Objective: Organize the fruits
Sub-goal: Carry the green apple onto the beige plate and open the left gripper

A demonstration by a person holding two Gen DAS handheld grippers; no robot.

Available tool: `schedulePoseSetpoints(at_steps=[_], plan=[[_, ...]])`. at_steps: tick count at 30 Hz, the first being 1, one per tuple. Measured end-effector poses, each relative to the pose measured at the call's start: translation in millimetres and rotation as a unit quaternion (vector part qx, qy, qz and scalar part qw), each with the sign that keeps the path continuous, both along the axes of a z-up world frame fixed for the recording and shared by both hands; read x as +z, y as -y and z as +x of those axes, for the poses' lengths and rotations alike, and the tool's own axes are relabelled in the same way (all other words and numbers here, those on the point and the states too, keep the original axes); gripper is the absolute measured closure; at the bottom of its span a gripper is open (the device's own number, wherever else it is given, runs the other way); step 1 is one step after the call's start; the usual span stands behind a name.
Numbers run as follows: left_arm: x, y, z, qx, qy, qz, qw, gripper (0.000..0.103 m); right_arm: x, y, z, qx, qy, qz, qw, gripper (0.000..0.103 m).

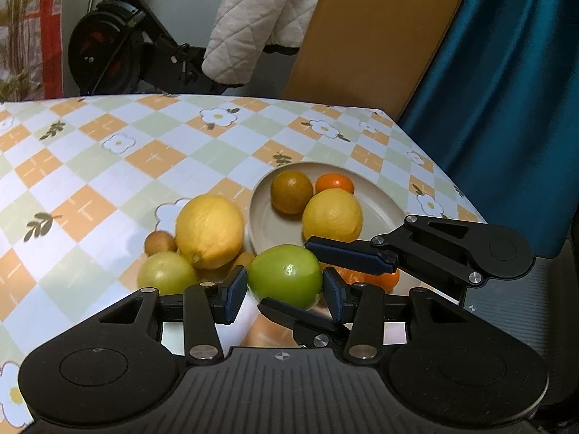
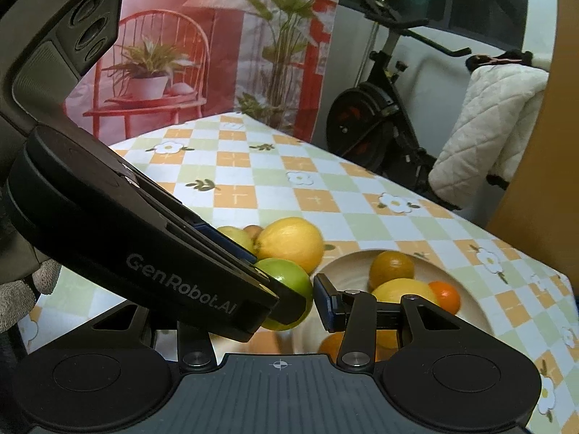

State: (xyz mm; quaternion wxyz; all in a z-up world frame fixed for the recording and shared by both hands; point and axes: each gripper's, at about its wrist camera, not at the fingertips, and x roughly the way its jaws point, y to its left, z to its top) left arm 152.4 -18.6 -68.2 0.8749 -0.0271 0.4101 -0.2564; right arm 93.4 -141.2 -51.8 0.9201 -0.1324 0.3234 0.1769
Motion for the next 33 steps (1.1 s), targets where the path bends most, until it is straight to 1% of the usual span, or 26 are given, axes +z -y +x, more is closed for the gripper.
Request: schedulePoseSetpoints(at_steps=[5,14,21,24,33], plan=[[1.5,13.6,10.5,-0.003,0.001,0.006,1.0000,0.055,1.1,10.4,7.4,-0.010,0.002,-0.001,1.000,0.063],[-4.8,30.4,29.7,-0.012,-0.003,0.025,0.9996,0.055,-8.1,25.4,26.5,-0.028,-0.007,-0.001,1.000,0.063],[-14.1,33.6,40.8,-0.008,-0.013,0.040,0.9991,0.055,-13.6,24.7,35.1,-0.024,-0.008,-0.008,1.000,0.066],[-15.4,33.2,42.6,-0.009,-0.012,0.041,0.9991,0.057,-16.4,23.9,39.3,-0.023,-0.015,-0.010,1.000,0.070],[-13.7,33.1,44.1,-0.011,-0.017,0.036,0.9991,0.057,-15.7,22.9,38.8,-0.031,-0.016,-0.014,0.999,0.069]])
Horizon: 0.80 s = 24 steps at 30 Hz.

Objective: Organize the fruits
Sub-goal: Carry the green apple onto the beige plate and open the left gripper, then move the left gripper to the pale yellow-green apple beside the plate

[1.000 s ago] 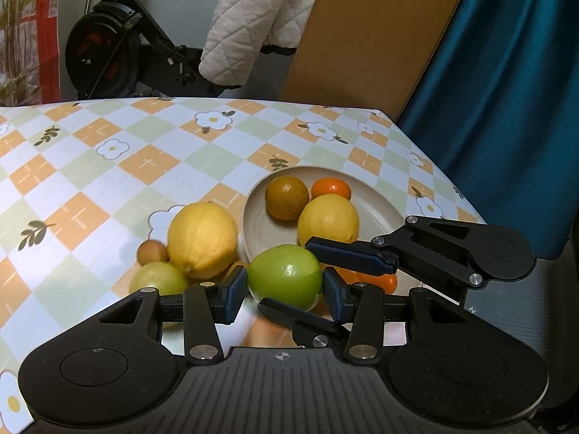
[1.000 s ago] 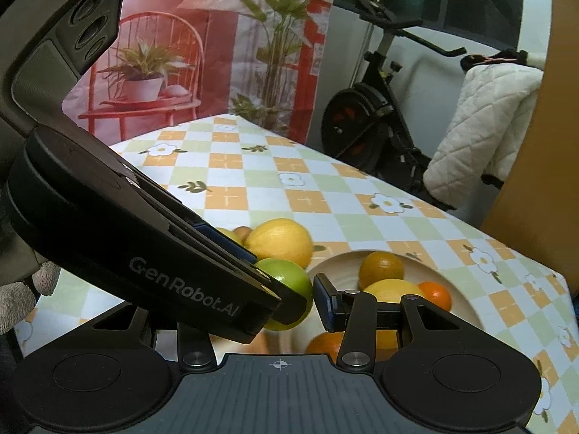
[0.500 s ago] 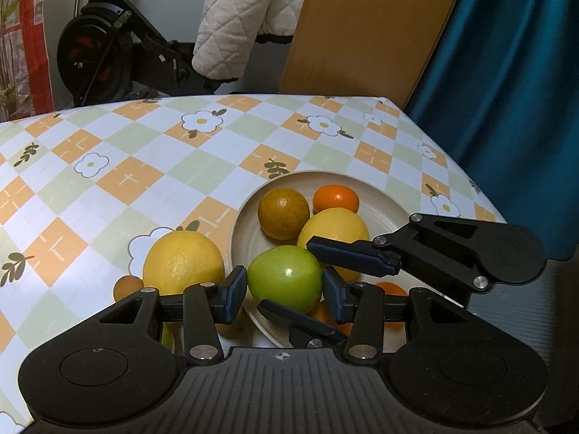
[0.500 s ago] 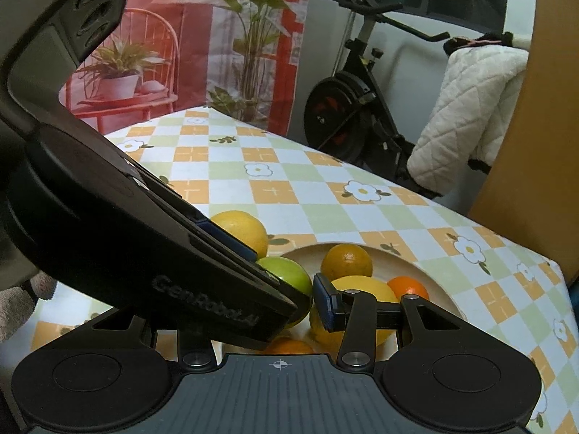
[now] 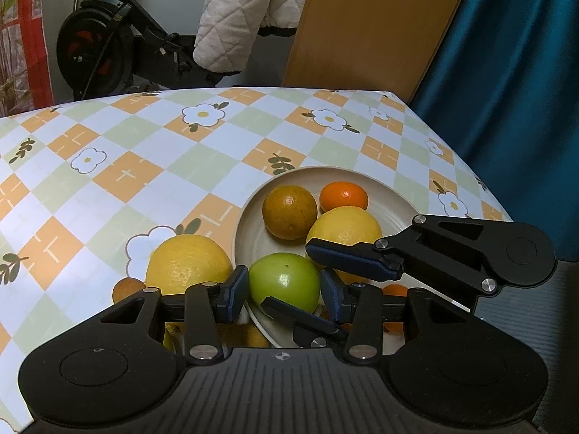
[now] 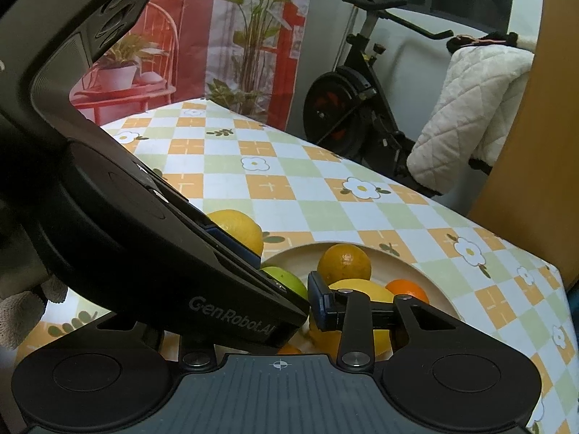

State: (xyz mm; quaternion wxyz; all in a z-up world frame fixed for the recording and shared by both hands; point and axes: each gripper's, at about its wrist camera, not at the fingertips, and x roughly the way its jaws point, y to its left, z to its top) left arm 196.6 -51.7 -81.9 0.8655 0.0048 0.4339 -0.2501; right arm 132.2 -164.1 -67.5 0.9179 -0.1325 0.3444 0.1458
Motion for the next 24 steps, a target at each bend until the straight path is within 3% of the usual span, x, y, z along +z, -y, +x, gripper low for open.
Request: schedulePoseSetpoints(at_steps=[13,24], plan=[[41.7,-44.1,-12.2,0.033,0.050,-0.021,0.9980,0.056,14.6,1.9,-20.0,-0.008,-0.001,0.038,0.999,0.068],[41.6,-80.8,-27.7,0.056,0.063,-0.003,0.9965,0.056,12.9,-10.1,-25.4,0.006,-0.015,0.051,0.999,0.068]])
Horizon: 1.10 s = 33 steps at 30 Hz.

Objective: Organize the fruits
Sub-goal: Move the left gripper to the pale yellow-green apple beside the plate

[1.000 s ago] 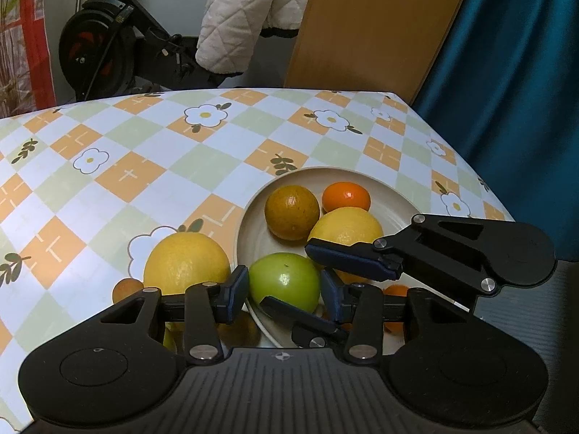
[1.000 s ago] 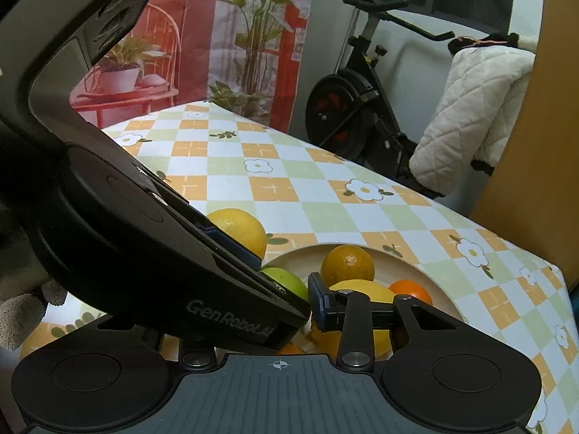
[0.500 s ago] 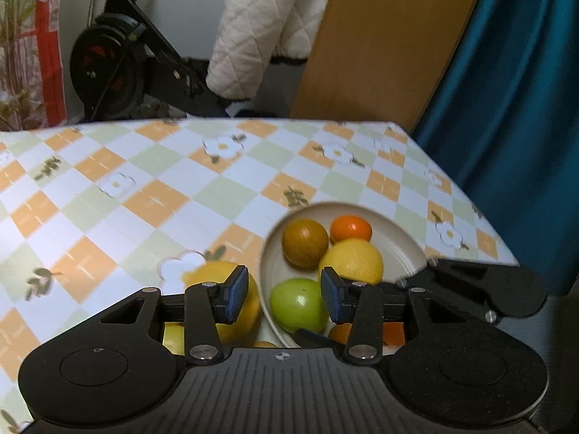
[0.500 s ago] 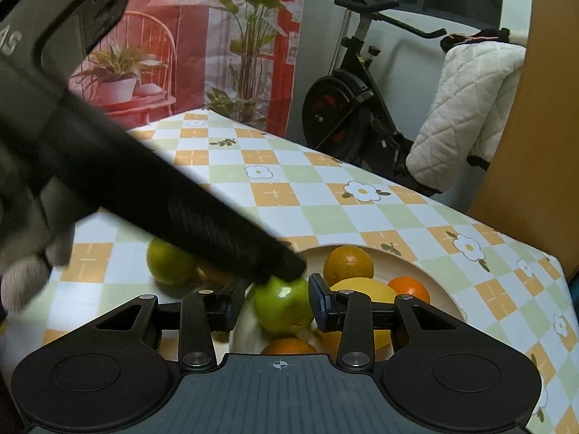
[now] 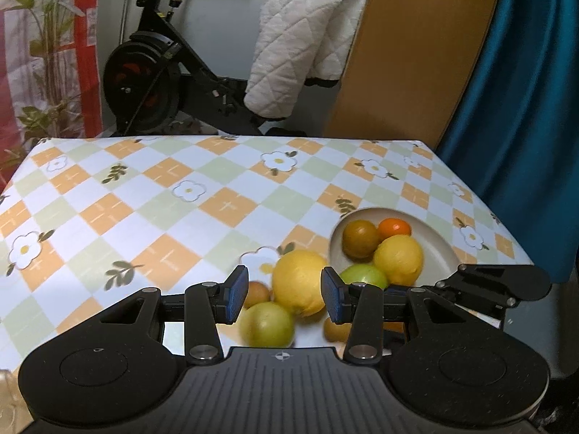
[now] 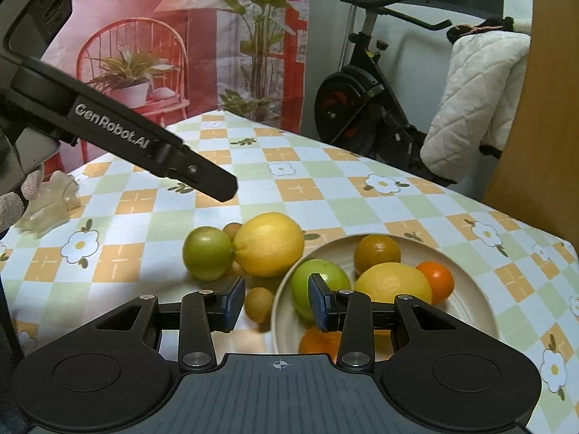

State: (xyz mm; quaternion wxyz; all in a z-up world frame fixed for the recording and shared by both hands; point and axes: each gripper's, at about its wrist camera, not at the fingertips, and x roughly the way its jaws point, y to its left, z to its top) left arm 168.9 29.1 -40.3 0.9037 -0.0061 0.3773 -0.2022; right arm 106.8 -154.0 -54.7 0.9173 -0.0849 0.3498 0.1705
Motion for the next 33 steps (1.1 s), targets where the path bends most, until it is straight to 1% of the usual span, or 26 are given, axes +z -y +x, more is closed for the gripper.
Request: schedulePoseSetpoints(at_steps=[9,16,21,26,33], plan=[[-13.6,-21.0,-3.6,0.009,-0.017,-0.002,0.9998,0.056,-4.3,-17.1,4.6,0.022,-0.010,0.004,1.000,0.068],[-20.2,-27.1,-2.8,0.005,-0.019,-0.014,0.9997,0.056,-9.4,-30.1,12.4,0.034,-0.023,0.010,0.999,0.068],[-23.1,-26.0,-0.5,-0.009,-0.026,-0.021,0.9994,0.056,-15.2,-38.2,21.5,0.043,-0.045,0.016,0.998,0.068],[-32.5,-25.4,1.7,-0.015,-0.036,-0.031,0.9988,0.056,-22.4,-43.4,28.5,0.036,-0.060,0.031,0.997,0.068],[-38.6,-23.8,6.6,-0.028,-0.043,-0.037,0.9980,0.054,-28.2,-45.5,35.9,0.029,-0.068,0.033,0.997,0.066]])
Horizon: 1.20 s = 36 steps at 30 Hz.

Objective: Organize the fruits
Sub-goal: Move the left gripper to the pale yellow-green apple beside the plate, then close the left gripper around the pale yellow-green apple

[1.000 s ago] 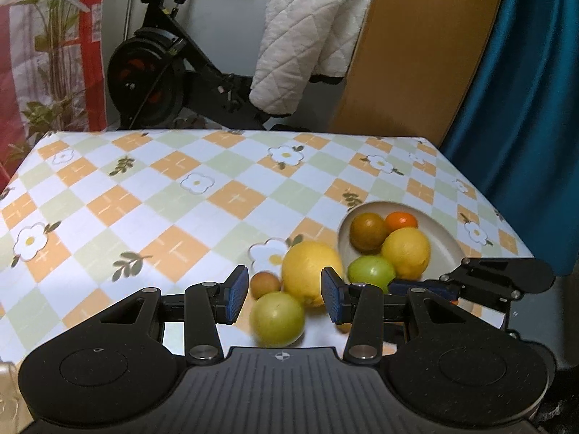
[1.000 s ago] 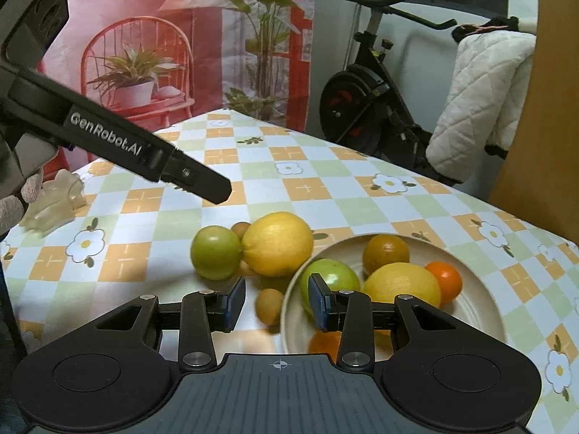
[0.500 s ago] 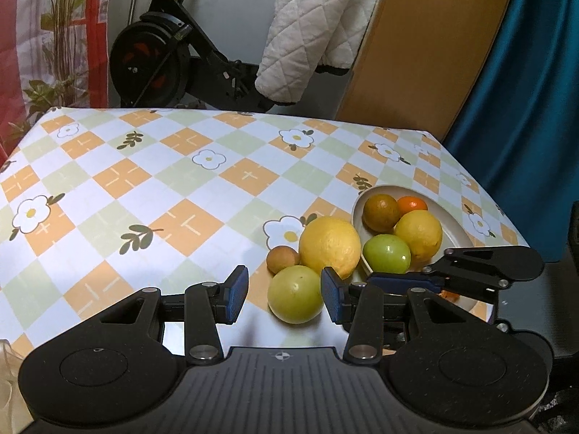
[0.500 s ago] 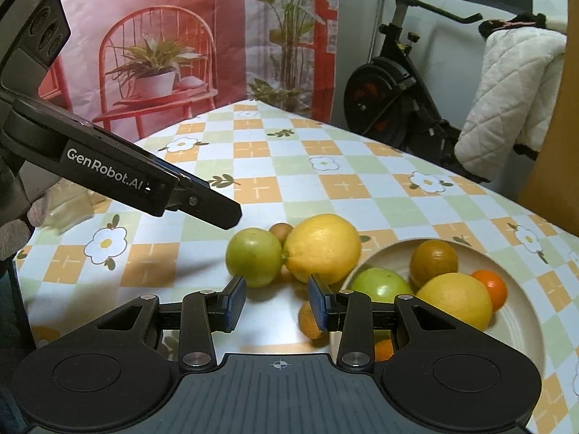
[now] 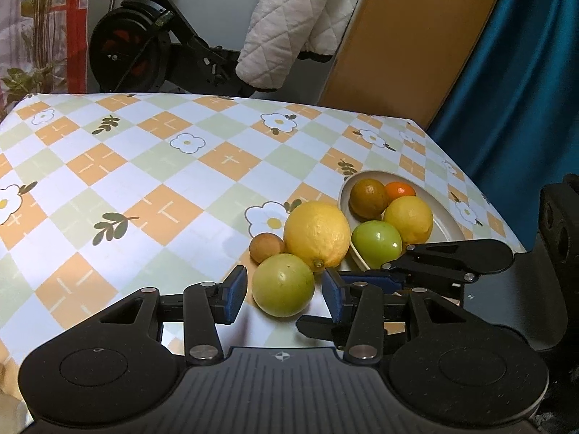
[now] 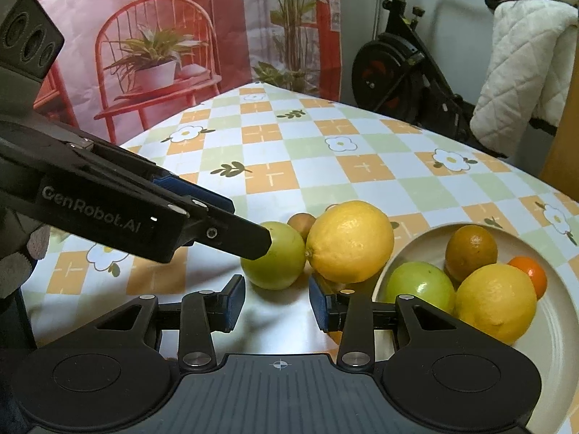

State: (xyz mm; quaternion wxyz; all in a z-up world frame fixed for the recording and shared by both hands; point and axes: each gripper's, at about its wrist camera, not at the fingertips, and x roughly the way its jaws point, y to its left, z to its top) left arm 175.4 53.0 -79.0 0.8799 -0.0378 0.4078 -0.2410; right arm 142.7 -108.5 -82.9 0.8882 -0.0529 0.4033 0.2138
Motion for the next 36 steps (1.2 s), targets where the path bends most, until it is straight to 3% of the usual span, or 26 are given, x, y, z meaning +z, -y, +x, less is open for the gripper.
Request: schedulePoseSetpoints(at_steps=[19,36], plan=[[-21.1,3.6,14.0,0.003,-0.028,-0.019,0.9994,0.053,-8.8,-9.1,13.8,-0.007,-0.009,0.014,1.000,0.064],[-18.0,4.6,-6.1,0.011,-0.023,-0.016,0.9995,0.057,-3.9,-6.4,-3.1,-0.002,-0.005,0.025,1.000,0.065]])
